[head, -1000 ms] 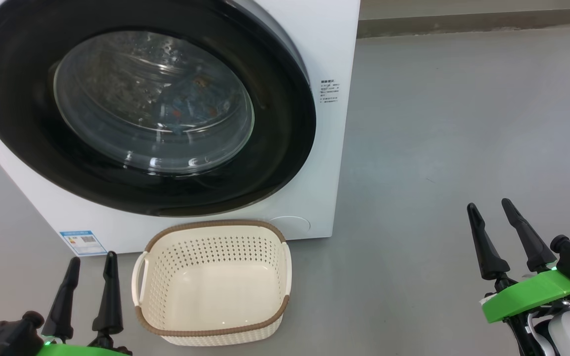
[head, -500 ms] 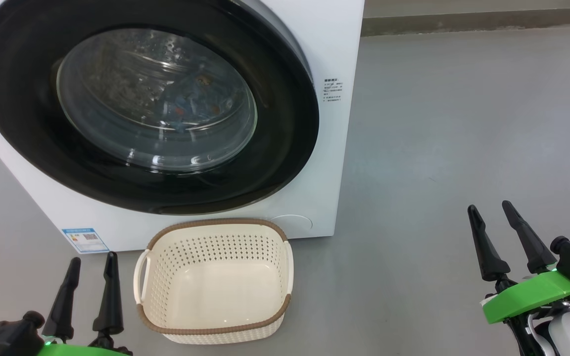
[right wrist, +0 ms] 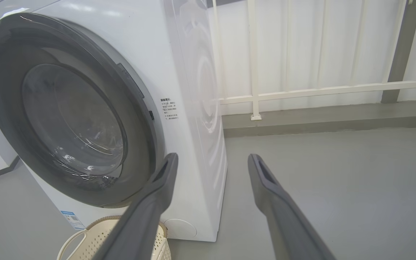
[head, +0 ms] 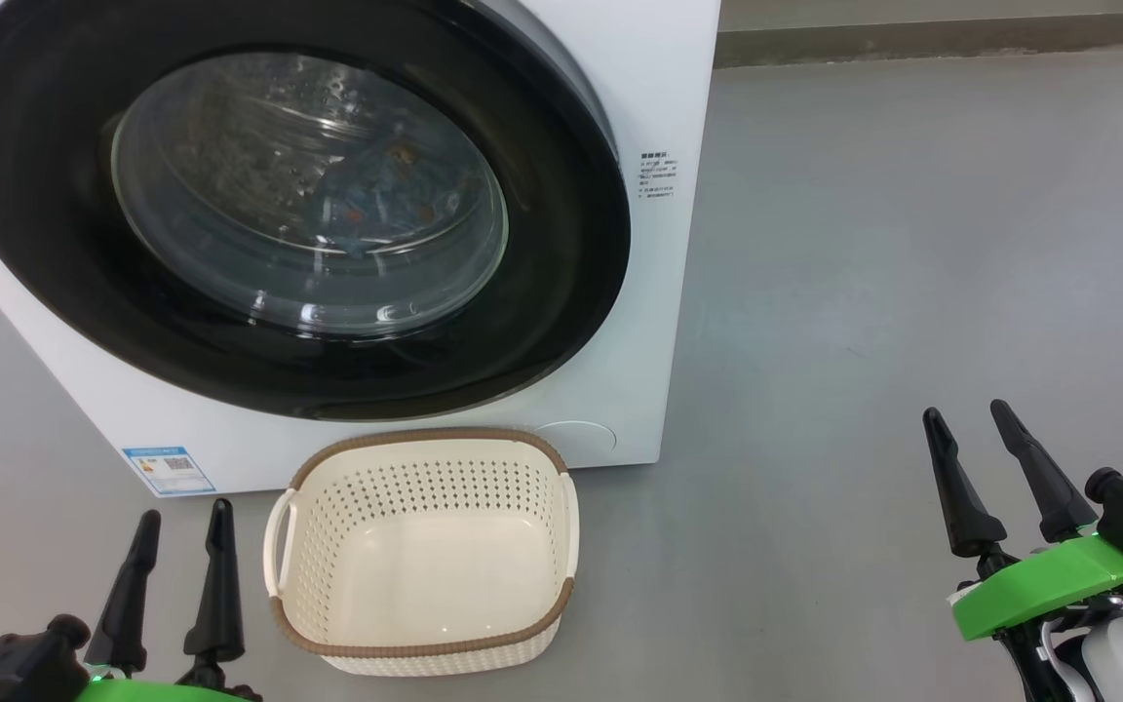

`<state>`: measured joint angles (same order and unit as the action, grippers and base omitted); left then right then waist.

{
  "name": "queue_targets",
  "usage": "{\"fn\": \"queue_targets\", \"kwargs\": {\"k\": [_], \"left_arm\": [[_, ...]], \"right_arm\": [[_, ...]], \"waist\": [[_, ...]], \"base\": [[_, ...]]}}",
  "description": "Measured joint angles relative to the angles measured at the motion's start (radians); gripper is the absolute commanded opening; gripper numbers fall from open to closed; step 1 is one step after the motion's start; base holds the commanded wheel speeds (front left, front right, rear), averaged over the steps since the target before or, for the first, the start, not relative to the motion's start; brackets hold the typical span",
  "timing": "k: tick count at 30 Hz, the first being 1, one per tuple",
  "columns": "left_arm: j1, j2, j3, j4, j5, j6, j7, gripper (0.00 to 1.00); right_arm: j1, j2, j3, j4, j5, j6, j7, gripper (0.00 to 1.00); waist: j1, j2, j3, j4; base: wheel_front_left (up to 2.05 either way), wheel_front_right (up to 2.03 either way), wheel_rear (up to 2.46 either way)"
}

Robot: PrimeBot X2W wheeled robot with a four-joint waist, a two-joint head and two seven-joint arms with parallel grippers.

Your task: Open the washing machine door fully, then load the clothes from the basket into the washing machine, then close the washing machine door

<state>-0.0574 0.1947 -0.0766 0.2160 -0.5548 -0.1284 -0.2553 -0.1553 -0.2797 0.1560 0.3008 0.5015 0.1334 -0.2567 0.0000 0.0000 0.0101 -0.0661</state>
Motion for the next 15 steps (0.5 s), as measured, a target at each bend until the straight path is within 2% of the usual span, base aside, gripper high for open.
{"fn": "queue_targets", "kwargs": {"k": [3,4,11,15], "left_arm": [[0.000,0.000,0.000,0.002,0.000,0.000,0.000,1.00],[0.000,0.000,-0.001,0.002,0.000,0.000,0.000,0.00],[0.040,-0.042,-0.019,0.073,0.000,0.000,0.002,0.00],[0.046,-0.053,-0.018,0.081,-0.027,0.000,0.010,0.00]], "right_arm": [[0.000,0.000,0.001,0.001,0.000,0.000,0.000,1.00],[0.000,0.000,0.001,0.002,0.000,0.000,0.000,0.00],[0.063,0.059,0.012,0.076,0.000,0.000,0.002,0.00],[0.079,0.067,0.009,0.082,0.016,0.000,0.010,0.00]], "waist": [[0.0001,0.0000,0.001,0.000],[0.0000,0.0000,0.001,0.000],[0.0000,0.0000,0.001,0.000],[0.0001,0.0000,0.000,0.002]], "base": [[0.00,0.00,0.00],[0.00,0.00,0.00],[0.00,0.00,0.00],[0.00,0.00,0.00]]}}
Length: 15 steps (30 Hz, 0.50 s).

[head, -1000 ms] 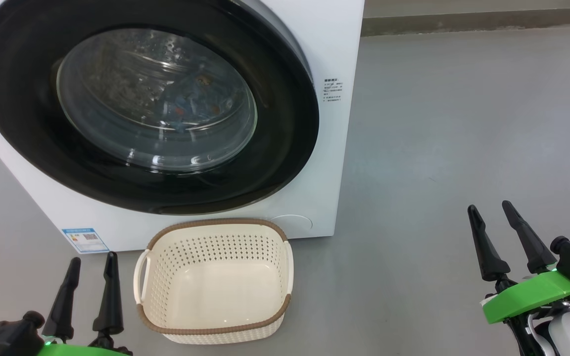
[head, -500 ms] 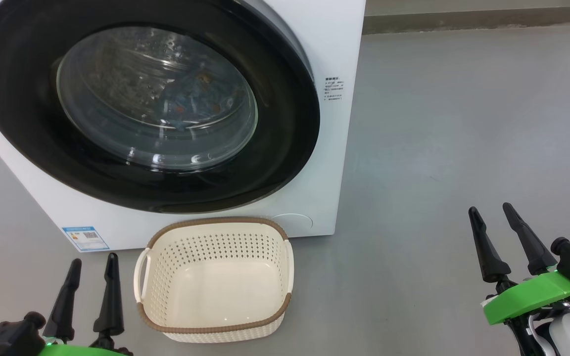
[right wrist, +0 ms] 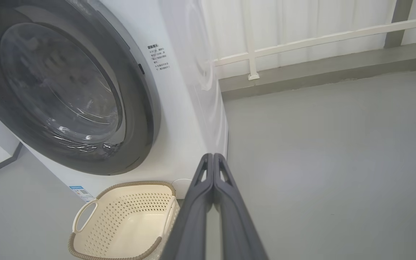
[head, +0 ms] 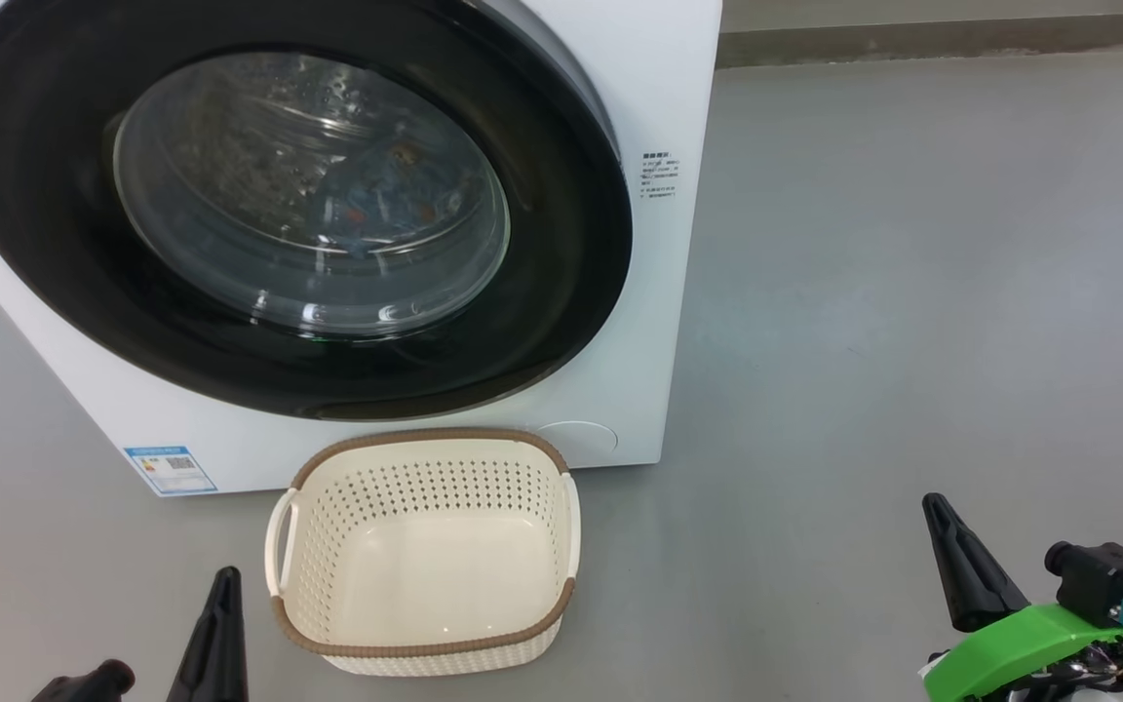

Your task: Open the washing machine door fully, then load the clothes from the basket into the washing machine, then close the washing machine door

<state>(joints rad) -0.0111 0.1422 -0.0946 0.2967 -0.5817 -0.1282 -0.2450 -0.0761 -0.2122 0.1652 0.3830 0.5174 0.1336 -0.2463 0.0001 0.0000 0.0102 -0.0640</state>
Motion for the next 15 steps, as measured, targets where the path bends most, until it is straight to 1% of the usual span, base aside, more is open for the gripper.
{"fn": "queue_targets", "kwargs": {"k": [3,15], "left_arm": [[0.000,-0.001,0.002,0.000,-0.019,0.002,0.009,0.00],[-0.001,-0.007,0.018,-0.003,-0.125,0.005,0.047,0.00]], "right_arm": [[0.000,0.001,-0.005,-0.001,0.040,0.000,0.009,0.00],[0.000,0.019,-0.033,-0.011,0.134,0.000,0.044,0.00]], "waist": [[0.0001,0.0000,-0.001,0.002],[0.0000,0.0000,-0.001,0.008]], "base": [[0.00,0.00,0.00],[0.00,0.00,0.00]]}}
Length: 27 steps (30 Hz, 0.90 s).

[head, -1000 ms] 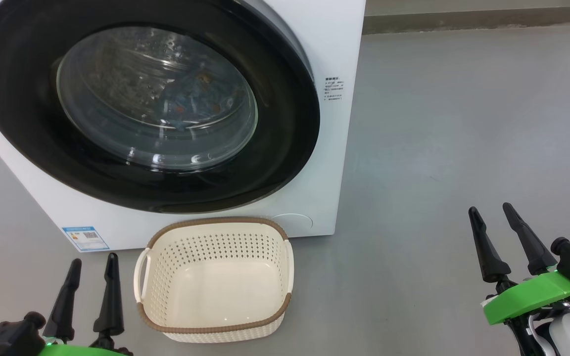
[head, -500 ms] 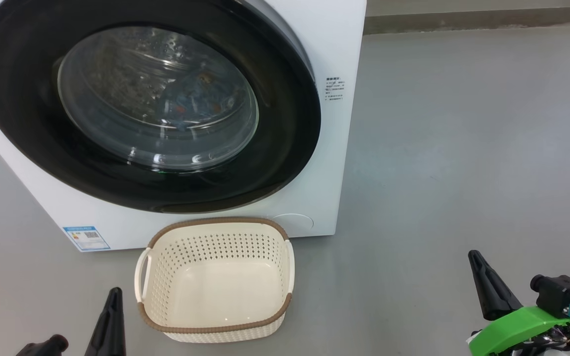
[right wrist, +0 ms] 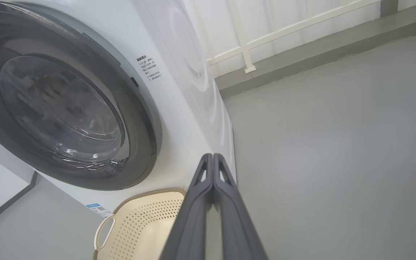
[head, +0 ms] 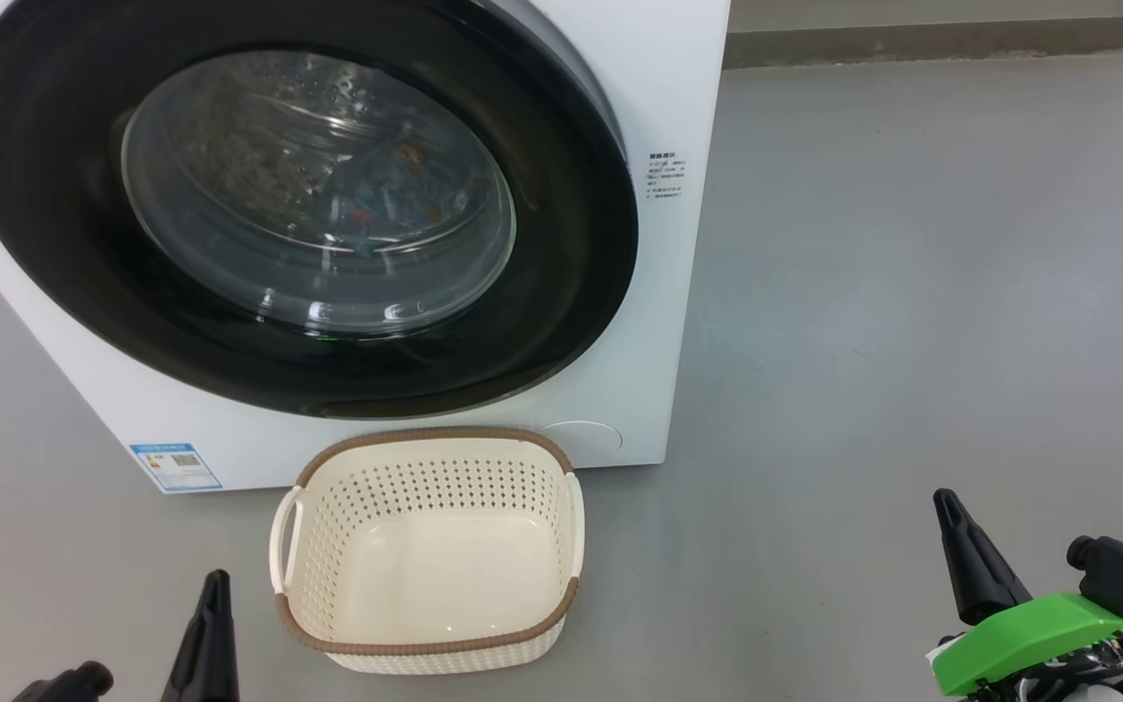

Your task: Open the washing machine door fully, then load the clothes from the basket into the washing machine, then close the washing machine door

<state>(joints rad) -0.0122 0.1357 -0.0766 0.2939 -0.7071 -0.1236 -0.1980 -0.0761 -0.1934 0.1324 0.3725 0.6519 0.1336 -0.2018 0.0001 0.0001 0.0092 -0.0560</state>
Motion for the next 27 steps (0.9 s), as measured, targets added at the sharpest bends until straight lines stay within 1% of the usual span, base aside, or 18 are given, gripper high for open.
{"fn": "queue_targets", "kwargs": {"k": [9,21,23,27], "left_arm": [[-0.001,-0.006,0.015,-0.003,-0.072,0.001,0.023,0.00],[-0.004,-0.024,0.030,-0.011,-0.176,0.003,0.059,0.00],[-0.005,-0.024,0.034,-0.012,-0.191,0.009,0.067,0.00],[-0.005,-0.027,0.042,-0.015,-0.223,0.010,0.076,0.00]], "right_arm": [[0.000,0.010,-0.015,-0.006,0.092,0.000,0.025,0.00],[0.000,0.030,-0.044,-0.017,0.185,0.000,0.060,0.00],[0.000,0.030,-0.048,-0.018,0.216,0.000,0.066,0.00],[0.000,0.034,-0.061,-0.022,0.240,0.000,0.075,0.00]], "waist": [[0.0000,0.0000,-0.001,0.005],[0.0000,0.0000,-0.002,0.011],[-0.0001,0.0000,-0.002,0.012],[0.0000,0.0000,-0.003,0.014]], "base": [[0.00,0.00,0.00],[0.00,0.00,0.00],[0.00,0.00,0.00],[0.00,0.00,0.00]]}}
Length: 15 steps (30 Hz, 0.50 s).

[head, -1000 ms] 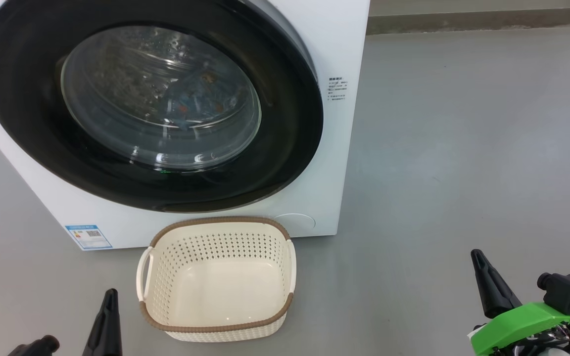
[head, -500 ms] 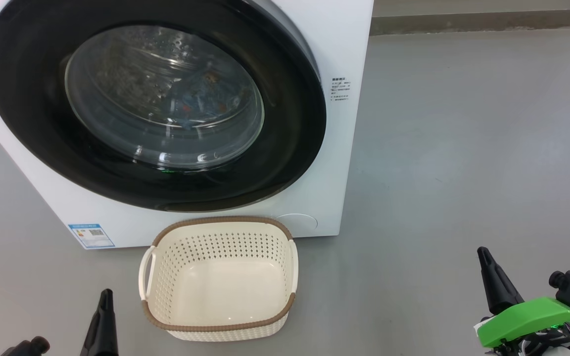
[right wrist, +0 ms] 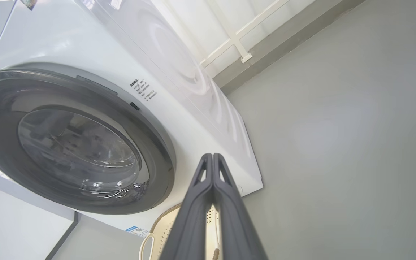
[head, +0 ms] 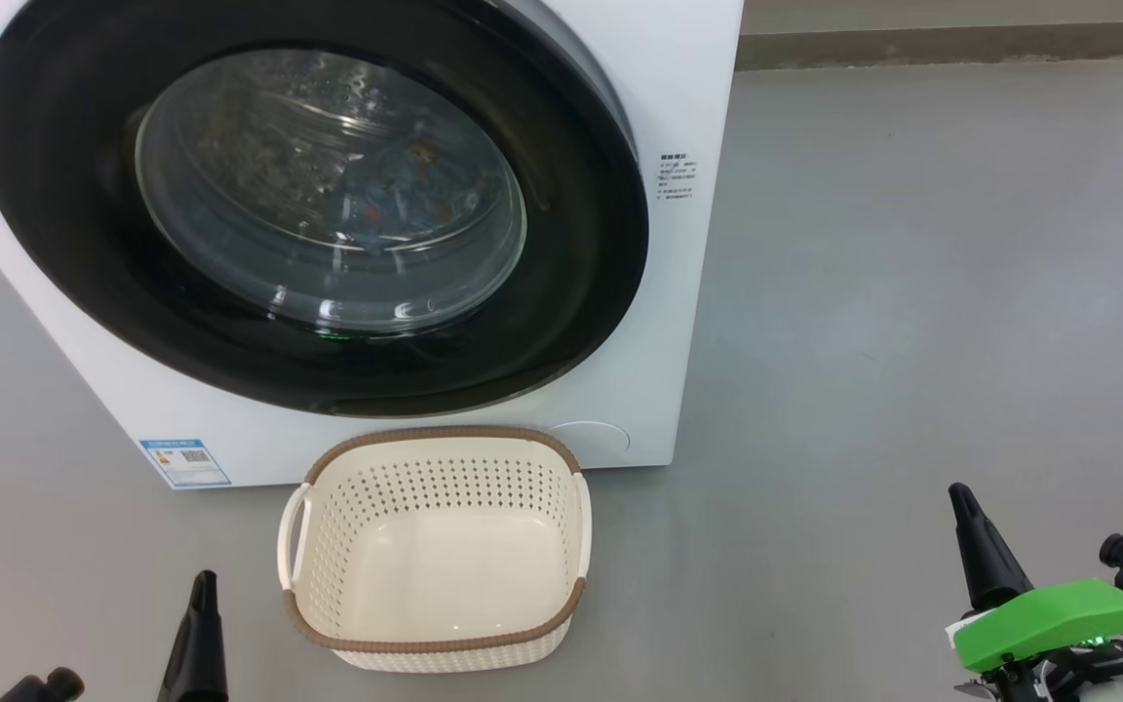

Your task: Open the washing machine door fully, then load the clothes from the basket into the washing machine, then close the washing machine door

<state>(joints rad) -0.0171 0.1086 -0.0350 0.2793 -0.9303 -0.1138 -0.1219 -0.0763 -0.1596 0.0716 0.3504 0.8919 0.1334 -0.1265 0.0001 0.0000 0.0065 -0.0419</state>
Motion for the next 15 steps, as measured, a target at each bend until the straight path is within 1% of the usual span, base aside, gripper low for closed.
{"fn": "queue_targets", "kwargs": {"k": [10,15], "left_arm": [[-0.001,-0.004,0.012,-0.007,-0.086,0.000,0.028,0.00],[-0.004,-0.008,0.019,-0.011,-0.124,0.001,0.045,0.00]], "right_arm": [[0.000,0.012,-0.019,-0.007,0.100,0.000,0.029,0.00],[0.000,0.019,-0.037,-0.011,0.131,0.000,0.040,0.00]], "waist": [[0.0000,0.0000,-0.001,0.005],[0.0000,0.0000,-0.001,0.008]], "base": [[0.00,0.00,0.00],[0.00,0.00,0.00]]}}
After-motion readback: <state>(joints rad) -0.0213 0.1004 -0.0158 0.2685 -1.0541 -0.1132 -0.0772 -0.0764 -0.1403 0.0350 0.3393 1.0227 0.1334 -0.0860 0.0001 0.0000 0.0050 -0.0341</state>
